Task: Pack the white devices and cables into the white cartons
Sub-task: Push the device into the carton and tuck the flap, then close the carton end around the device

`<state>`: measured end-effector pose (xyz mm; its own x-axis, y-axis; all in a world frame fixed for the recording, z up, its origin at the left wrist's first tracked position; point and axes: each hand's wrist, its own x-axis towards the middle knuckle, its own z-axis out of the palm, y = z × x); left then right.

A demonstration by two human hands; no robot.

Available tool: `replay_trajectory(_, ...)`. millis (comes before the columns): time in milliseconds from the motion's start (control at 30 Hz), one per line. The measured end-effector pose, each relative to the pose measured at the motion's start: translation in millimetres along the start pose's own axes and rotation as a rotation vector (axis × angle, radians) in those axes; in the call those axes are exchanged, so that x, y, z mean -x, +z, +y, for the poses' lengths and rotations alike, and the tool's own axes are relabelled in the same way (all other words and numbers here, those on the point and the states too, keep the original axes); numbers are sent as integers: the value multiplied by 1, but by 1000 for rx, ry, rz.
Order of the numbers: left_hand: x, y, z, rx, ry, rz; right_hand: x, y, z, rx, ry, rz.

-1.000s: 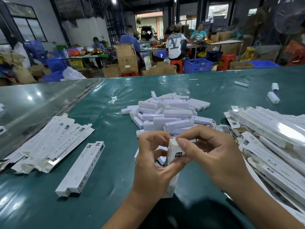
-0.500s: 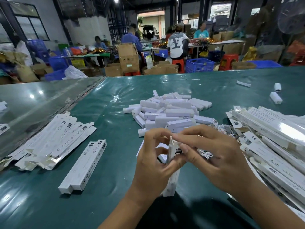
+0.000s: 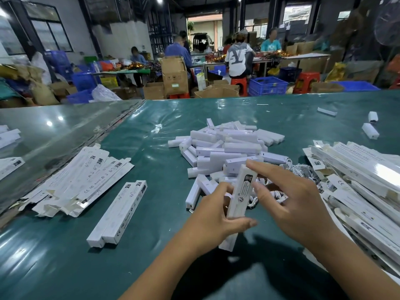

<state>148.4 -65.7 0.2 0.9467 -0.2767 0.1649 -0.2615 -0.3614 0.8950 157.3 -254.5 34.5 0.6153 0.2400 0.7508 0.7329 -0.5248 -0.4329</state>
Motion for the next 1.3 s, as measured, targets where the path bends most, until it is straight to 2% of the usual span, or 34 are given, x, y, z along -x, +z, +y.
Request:
replay_trajectory(100, 0, 1, -1, -15, -8, 53, -1, 0, 6, -25, 153, -14)
replay_trajectory(200, -4, -10, 1, -293, 90, 240, 0, 2, 11, -22, 259, -28)
replay_trajectory(267, -7, -29, 1, -421, 55, 341, 0, 1, 13, -13, 314, -38)
replay_trajectory(367, -5, -67, -4, -524, -186, 436, 0, 0, 13, 31, 343, -60)
replay_trajectory(467, 5, -104, -16, -778, -435, 519, 0, 1, 12, 77, 364, -92)
replay_trajectory(600, 17, -130, -27, -992, -648, 487, 1, 1, 13, 117, 385, -140)
replay_trajectory(733, 14, -130, -32, -1156, -770, 435, -3, -5, 14, 182, 446, -159)
replay_trajectory(800, 14, -131, -35, -1053, -807, 421, -5, -12, 19, 307, 500, -214)
replay_trajectory(867, 15, -134, -39, -908, -820, 382, -7, -22, 24, 548, 558, -296)
replay_trajectory(967, 15, -138, -42, -855, -822, 334, -6, -38, 33, 879, 611, -378)
replay_trajectory(1033, 13, -133, -41, -914, -788, 358, -7, -48, 40, 966, 697, -461)
replay_trajectory(1100, 5, -120, -37, -998, -638, 399, -7, -53, 46, 994, 771, -589)
replay_trajectory(1167, -5, -101, -33, -979, -440, 393, -6, -52, 48, 1000, 781, -671)
replay_trajectory(1300, -11, -59, -28, -836, -169, 325, -7, -48, 48, 967, 781, -631)
